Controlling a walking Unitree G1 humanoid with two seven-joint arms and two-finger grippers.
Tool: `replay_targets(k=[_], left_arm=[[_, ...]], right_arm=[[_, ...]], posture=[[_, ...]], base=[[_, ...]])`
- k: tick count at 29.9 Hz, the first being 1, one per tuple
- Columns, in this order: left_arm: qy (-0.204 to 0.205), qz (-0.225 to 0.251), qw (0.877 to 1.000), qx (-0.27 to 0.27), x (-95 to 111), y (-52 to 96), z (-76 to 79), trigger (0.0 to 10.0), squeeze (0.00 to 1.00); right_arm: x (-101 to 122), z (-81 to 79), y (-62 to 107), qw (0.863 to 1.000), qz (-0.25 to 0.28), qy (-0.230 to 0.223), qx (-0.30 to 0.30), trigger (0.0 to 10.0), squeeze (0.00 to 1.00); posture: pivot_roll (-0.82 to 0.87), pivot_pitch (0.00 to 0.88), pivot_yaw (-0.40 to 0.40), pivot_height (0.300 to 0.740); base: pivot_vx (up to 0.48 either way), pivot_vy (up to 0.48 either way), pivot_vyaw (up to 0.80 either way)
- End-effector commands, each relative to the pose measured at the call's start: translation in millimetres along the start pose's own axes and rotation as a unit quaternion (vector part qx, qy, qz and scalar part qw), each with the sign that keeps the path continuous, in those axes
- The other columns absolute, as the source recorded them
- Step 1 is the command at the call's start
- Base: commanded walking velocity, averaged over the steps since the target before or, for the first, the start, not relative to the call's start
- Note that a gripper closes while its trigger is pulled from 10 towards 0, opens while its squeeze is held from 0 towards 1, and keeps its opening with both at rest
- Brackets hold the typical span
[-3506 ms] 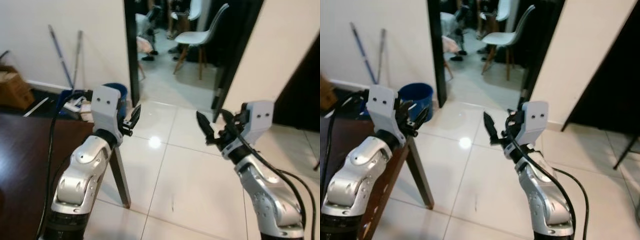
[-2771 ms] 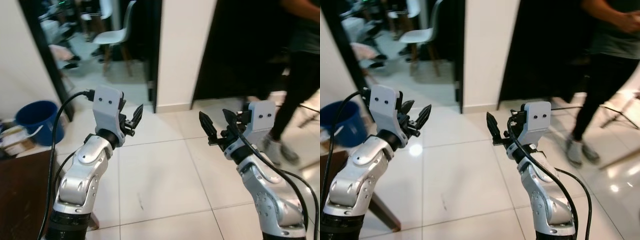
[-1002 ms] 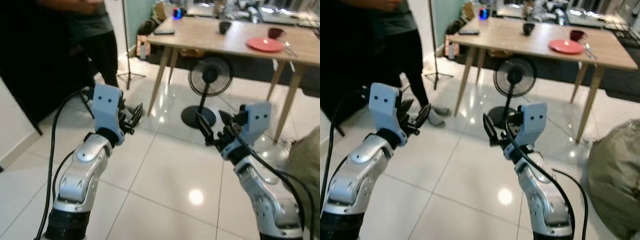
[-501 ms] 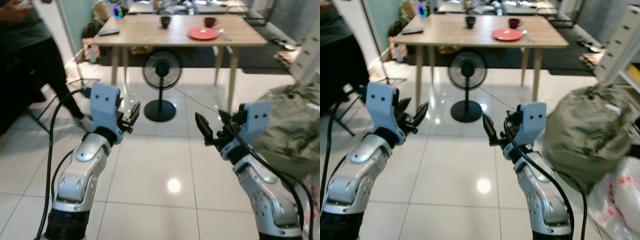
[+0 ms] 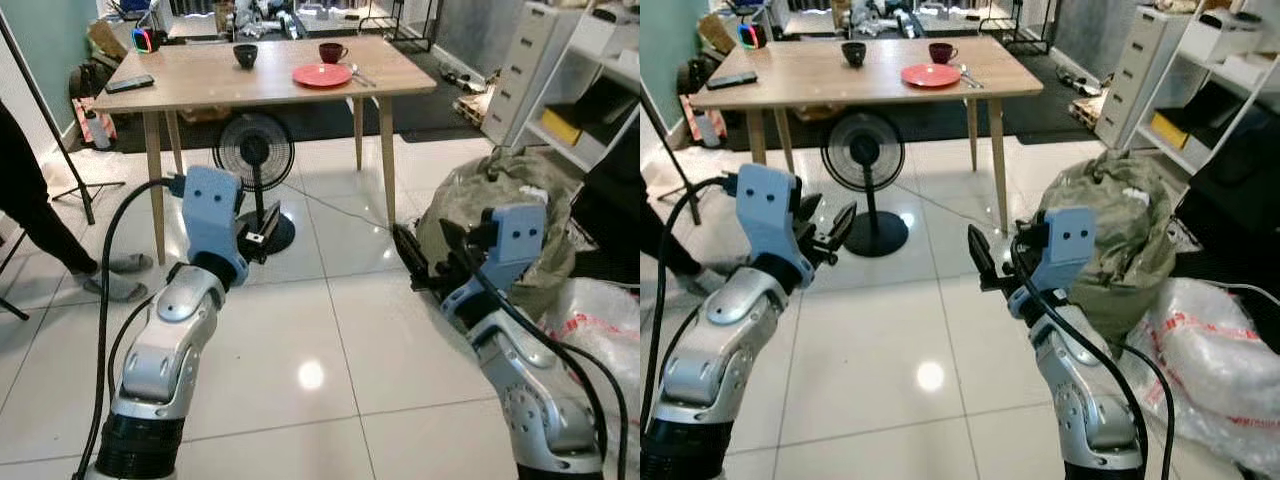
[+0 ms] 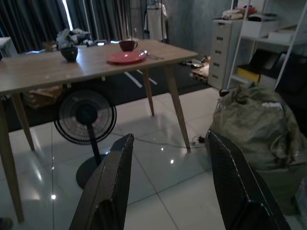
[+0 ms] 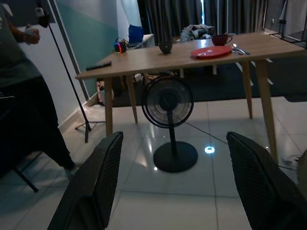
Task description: Setting the table
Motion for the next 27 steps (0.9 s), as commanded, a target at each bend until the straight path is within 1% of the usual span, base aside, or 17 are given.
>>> replay_targets(k=[1,4,6,8,10,12,14,15,16,17,19,22,24,25,27], left_arm=[[-0.001,0.0,1.0,0.001,0,-0.2,-0.5,10.0,0.0],[-0.002,0.0,1.0,0.002,-1,0.5,-1.1,10.0,0.0],[-0.002,0.0,1.0,0.002,-1,0.5,-1.1,10.0,0.0],[-0.003,-0.005,1.0,0.003,-3,3.1,-3.1,10.0,0.0],[-0.005,-0.01,1.0,0.006,-5,5.3,-5.5,10.0,0.0],[-0.005,-0.01,1.0,0.006,-5,5.3,-5.5,10.0,0.0],[-0.005,-0.011,1.0,0.007,-5,5.5,-6.0,10.0,0.0],[-0.005,-0.011,1.0,0.007,-5,5.0,-5.9,10.0,0.0],[-0.005,-0.011,1.0,0.007,-5,5.0,-5.9,10.0,0.0],[-0.005,-0.011,1.0,0.006,-5,4.5,-5.7,10.0,0.0],[-0.004,-0.011,1.0,0.005,-5,3.4,-5.0,10.0,0.0],[-0.003,-0.01,1.0,0.005,-5,2.9,-4.8,10.0,0.0],[-0.002,-0.011,1.0,0.004,-5,3.1,-4.9,10.0,0.0],[-0.002,-0.011,1.0,0.004,-5,3.1,-4.9,10.0,0.0],[-0.002,-0.011,1.0,0.004,-5,3.2,-4.9,10.0,0.0]], right_arm=[[3,-2.2,-0.4,1.0,0.012,-0.004,0.01,10.0,0.0],[3,-7.3,0.0,0.999,0.022,0.002,0.029,10.0,0.0],[3,-7.3,0.0,0.999,0.022,0.002,0.029,10.0,0.0],[2,-17.7,0.0,0.998,0.029,0.005,0.056,10.0,0.0],[0,-25.1,-1.2,0.997,0.034,0.008,0.072,10.0,0.0],[0,-25.1,-1.2,0.997,0.034,0.008,0.072,10.0,0.0],[0,-28.4,-3.2,0.996,0.037,0.025,0.08,10.0,0.0],[-1,-28.6,-6.0,0.996,0.032,0.044,0.075,10.0,0.0],[-1,-28.6,-6.0,0.996,0.032,0.044,0.075,10.0,0.0],[-1,-28.5,-8.4,0.996,0.029,0.054,0.069,10.0,0.0],[-7,-20.7,-14.0,0.997,0.005,0.067,0.03,10.0,0.0],[-10,-14.6,-15.9,0.998,-0.002,0.059,0.005,10.0,0.0],[-10,-10.9,-15.9,0.999,-0.001,0.041,-0.008,10.0,0.0],[-10,-10.9,-15.9,0.999,-0.001,0.041,-0.008,10.0,0.0],[-11,-8.5,-15.2,1.0,0.001,0.027,-0.016,10.0,0.0]], posture=[[-0.07,0.0,0.097,0.74],[-0.06,0.0,0.102,0.74],[-0.06,0.0,0.102,0.74],[-0.04,0.0,0.106,0.74],[-0.03,0.0,0.108,0.74],[-0.03,0.0,0.108,0.74],[-0.03,0.0,0.108,0.74],[-0.03,0.0,0.115,0.74],[-0.03,0.0,0.115,0.74],[-0.03,0.0,0.116,0.74],[-0.03,0.0,0.115,0.74],[-0.03,0.0,0.117,0.74],[-0.03,0.0,0.119,0.74],[-0.03,0.0,0.119,0.74],[-0.03,0.0,0.119,0.74]], base=[[0.48,0.0,0.0],[0.48,0.0,0.0],[0.48,0.0,0.0],[0.48,0.0,0.0],[0.48,0.0,0.0],[0.48,0.0,0.0],[0.48,0.0,0.0],[0.48,0.0,0.0],[0.48,0.0,0.0],[0.48,0.0,0.0],[0.48,0.0,0.0],[0.48,0.0,0.0],[0.48,0.0,-0.7],[0.48,0.0,-0.8],[0.48,0.0,-0.8]])
Point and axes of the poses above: a point about 5 cm out from each wrist's last joint towards the gripper, its own y axis pointing back from the gripper into the wrist, its own x axis along the axis of the wrist's last joint, z = x × y, the point moved 1 cm from there along -y, pointing out of the wrist towards the gripper, and after that the axes turned 9 degrees about y, right-handed, at the moved point
